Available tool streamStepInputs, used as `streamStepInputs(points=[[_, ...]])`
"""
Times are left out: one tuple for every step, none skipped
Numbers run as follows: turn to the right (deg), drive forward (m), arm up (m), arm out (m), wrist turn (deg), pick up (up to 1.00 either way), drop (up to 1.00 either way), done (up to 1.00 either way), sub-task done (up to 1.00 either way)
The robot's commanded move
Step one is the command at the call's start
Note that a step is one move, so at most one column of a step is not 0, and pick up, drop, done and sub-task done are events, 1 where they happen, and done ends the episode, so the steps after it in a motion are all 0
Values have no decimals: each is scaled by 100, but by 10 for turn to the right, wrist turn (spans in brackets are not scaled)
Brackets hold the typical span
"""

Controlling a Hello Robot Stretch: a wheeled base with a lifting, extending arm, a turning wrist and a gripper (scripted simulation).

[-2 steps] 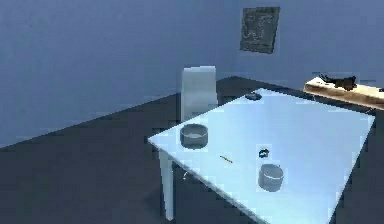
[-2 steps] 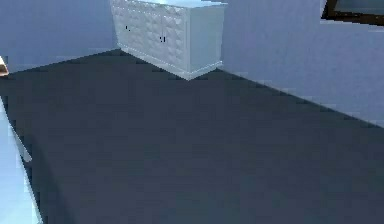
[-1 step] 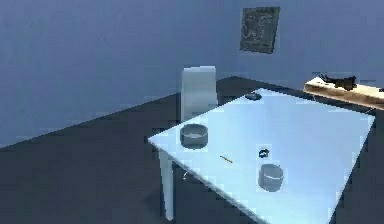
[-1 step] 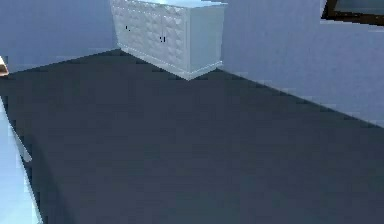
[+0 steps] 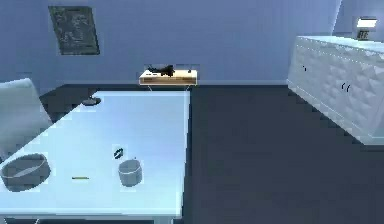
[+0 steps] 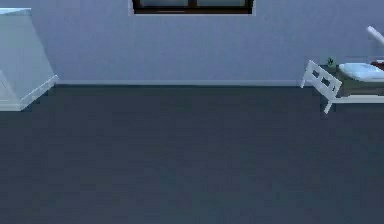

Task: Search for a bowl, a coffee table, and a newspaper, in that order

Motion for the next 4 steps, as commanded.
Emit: streamStepInputs(points=[[450,0,0,0,0,0,0,0,0],[420,0,0,0,0,0,0,0,0],[0,25,0,0,0,0,0,0,0],[-360,0,0,0,0,0,0,0,0]])
